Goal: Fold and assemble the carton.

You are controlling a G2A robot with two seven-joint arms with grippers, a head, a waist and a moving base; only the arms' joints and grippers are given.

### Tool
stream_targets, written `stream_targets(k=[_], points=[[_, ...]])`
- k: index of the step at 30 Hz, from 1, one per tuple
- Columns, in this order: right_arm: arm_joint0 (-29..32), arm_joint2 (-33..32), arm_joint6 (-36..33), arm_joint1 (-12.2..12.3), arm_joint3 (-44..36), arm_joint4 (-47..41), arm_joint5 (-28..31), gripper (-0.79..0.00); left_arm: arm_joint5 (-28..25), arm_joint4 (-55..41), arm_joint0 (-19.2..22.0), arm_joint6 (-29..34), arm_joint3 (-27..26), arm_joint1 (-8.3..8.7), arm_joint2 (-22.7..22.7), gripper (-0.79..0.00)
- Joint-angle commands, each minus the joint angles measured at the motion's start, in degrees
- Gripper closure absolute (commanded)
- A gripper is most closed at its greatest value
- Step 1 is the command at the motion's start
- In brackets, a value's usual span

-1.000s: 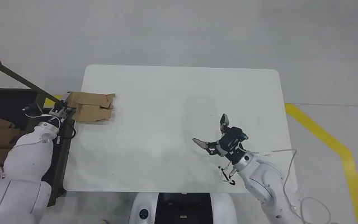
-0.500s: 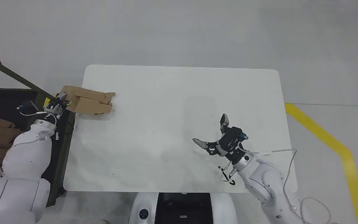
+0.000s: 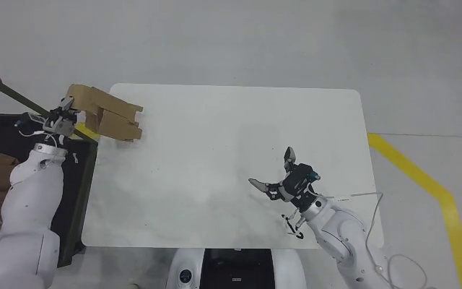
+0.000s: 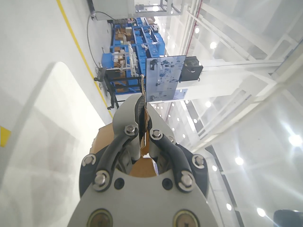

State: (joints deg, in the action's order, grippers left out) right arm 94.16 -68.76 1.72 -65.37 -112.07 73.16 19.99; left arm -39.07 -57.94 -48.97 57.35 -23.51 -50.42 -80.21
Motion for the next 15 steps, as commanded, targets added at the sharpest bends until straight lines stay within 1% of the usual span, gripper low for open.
stream_targets(k=[1, 5, 8, 12, 15], points=[[0.0, 0.0, 0.0, 0.0, 0.0, 0.0, 0.0, -0.785, 0.9, -1.4, -0.6, 1.9, -3.0, -0.45, -0.1, 0.0], [0.0, 0.0, 0.0, 0.0, 0.0, 0.0, 0.0, -0.785, 3.0, -3.6, -2.0, 4.6, -10.0, -1.51, 0.5, 0.0], [0.0, 0.0, 0.0, 0.0, 0.0, 0.0, 0.0, -0.785, 4.4, -4.3, -3.3, 5.2, -15.9, -2.4, 1.8, 0.0], [0.0, 0.0, 0.0, 0.0, 0.0, 0.0, 0.0, -0.785, 6.0, -4.2, -4.8, 4.0, -23.5, -3.63, 4.0, 0.0], [0.0, 0.0, 0.0, 0.0, 0.0, 0.0, 0.0, -0.785, 7.4, -4.2, -5.5, 2.8, -28.1, -4.63, 6.2, 0.0]])
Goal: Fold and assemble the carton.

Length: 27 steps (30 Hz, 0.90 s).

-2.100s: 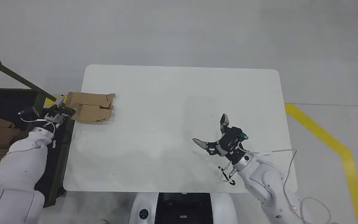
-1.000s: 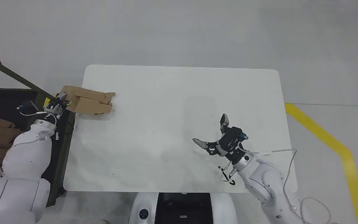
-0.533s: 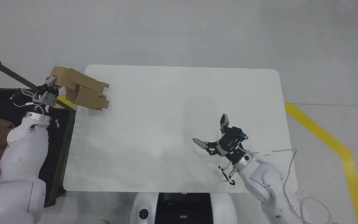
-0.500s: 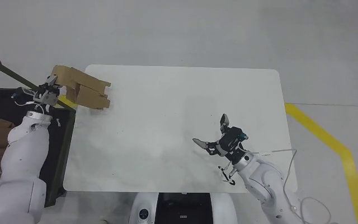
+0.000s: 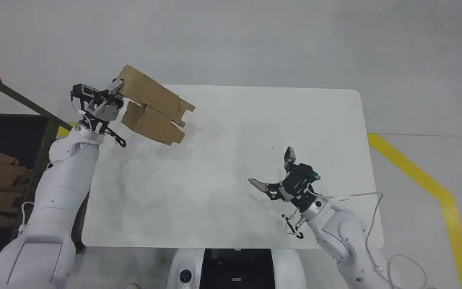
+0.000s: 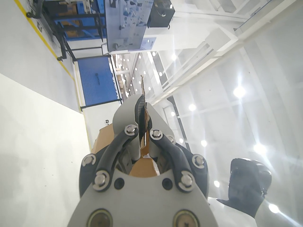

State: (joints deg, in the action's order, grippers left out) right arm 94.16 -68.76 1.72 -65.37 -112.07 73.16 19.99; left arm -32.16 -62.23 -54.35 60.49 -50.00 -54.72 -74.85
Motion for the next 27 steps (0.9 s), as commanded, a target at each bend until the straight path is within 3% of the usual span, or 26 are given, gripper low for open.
stream_targets(k=[1, 6, 15, 27], points=[[0.0, 0.0, 0.0, 0.0, 0.0, 0.0, 0.0, -0.785, 0.9, 0.0, -0.3, -0.8, -2.8, -0.68, 1.6, 0.0], [0.0, 0.0, 0.0, 0.0, 0.0, 0.0, 0.0, -0.785, 3.1, -0.4, 0.0, -2.2, -7.1, -2.56, 5.8, 0.0], [0.0, 0.0, 0.0, 0.0, 0.0, 0.0, 0.0, -0.785, 5.6, -2.0, 0.9, -1.1, -10.1, -5.41, 11.1, 0.0], [0.0, 0.0, 0.0, 0.0, 0.0, 0.0, 0.0, -0.785, 5.1, -1.5, 1.4, -0.7, -8.3, -6.27, 11.8, 0.0]])
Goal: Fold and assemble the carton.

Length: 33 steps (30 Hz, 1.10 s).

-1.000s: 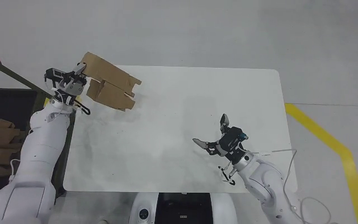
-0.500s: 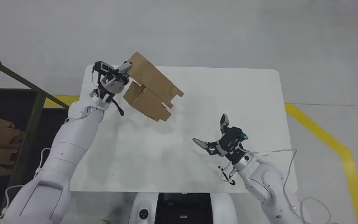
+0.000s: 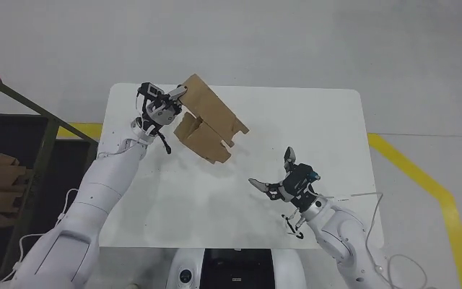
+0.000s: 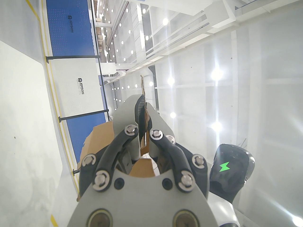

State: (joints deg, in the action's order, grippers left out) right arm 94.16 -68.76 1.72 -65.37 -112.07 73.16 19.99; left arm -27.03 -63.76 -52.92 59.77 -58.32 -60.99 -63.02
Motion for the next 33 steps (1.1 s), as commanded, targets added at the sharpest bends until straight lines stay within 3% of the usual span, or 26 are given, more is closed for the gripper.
stream_targets(k=[1, 7, 16, 22, 26, 33], points=[[0.0, 0.0, 0.0, 0.0, 0.0, 0.0, 0.0, -0.785, 0.0, 0.0, 0.0, 0.0, 0.0, 0.0, 0.0, 0.0], [0.0, 0.0, 0.0, 0.0, 0.1, -0.3, -0.1, -0.785, 0.0, 0.0, 0.0, 0.0, 0.0, 0.0, 0.0, 0.0], [-3.1, 0.8, -9.8, -0.8, 6.6, -28.4, 4.7, -0.785, 4.5, -1.0, -5.2, 1.1, -5.8, 0.58, -3.5, 0.0], [-5.8, 3.3, -17.5, -1.6, 9.8, -53.5, 4.6, -0.785, 6.7, -1.8, -7.3, 2.8, -8.7, 0.65, -5.4, 0.0], [-8.7, 5.8, -20.8, -2.2, 12.0, -60.0, 4.5, -0.785, 7.9, -2.6, -7.8, 3.1, -9.0, 0.27, -5.5, 0.0], [-11.9, 10.3, -21.7, -3.6, 15.3, -75.5, 9.4, -0.785, 10.3, -3.7, -6.9, 4.2, -7.2, -0.81, -4.1, 0.0]])
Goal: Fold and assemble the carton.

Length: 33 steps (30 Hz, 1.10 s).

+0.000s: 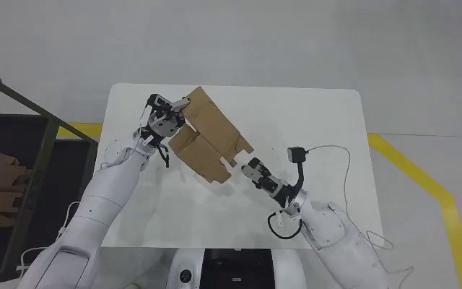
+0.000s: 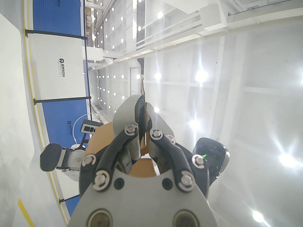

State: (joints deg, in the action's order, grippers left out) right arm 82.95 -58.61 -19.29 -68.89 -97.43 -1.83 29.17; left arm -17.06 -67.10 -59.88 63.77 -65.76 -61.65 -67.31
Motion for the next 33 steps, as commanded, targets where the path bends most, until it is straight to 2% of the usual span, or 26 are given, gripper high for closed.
stream_targets(k=[1, 14, 15, 16, 18, 20, 22, 30, 33], points=[[-1.1, 0.4, -0.9, -0.1, 1.2, -0.4, 0.2, -0.785, 0.6, -0.7, 0.2, 0.4, 0.6, -0.33, 0.3, 0.0], [-4.0, 3.9, 0.6, -1.7, 3.6, -5.0, 1.1, -0.785, 2.4, -1.8, 1.4, 1.6, 4.4, -2.46, 2.7, 0.0], [-4.1, 3.9, 0.5, -1.7, 3.8, -5.3, 1.2, -0.757, 2.6, -1.6, 1.5, 1.7, 4.8, -2.57, 2.8, 0.0], [-4.1, 4.0, 0.3, -1.8, 3.8, -5.6, 1.2, -0.677, 2.7, -1.4, 1.6, 1.7, 5.2, -2.69, 2.9, 0.0], [-4.2, 4.0, 0.0, -1.8, 3.8, -6.5, 1.3, -0.606, 2.6, -0.8, 1.8, 1.7, 5.8, -2.91, 3.1, 0.0], [-4.3, 3.9, -0.4, -1.9, 3.9, -6.9, 1.2, -0.474, 2.6, -0.5, 1.9, 1.7, 6.2, -3.13, 3.2, 0.0], [-4.2, 3.8, -0.6, -1.9, 4.0, -7.3, 1.1, -0.385, 2.8, 0.0, 2.0, 1.7, 6.5, -3.31, 3.3, 0.0], [-3.7, 3.1, -1.7, -2.0, 5.0, -9.7, 1.1, -0.283, 3.0, 3.6, 2.2, 0.7, 7.5, -3.71, 3.1, 0.0], [-3.6, 2.9, -2.0, -2.1, 5.3, -10.1, 1.2, -0.271, 3.3, 5.2, 2.4, 0.6, 7.4, -3.79, 3.1, 0.0]])
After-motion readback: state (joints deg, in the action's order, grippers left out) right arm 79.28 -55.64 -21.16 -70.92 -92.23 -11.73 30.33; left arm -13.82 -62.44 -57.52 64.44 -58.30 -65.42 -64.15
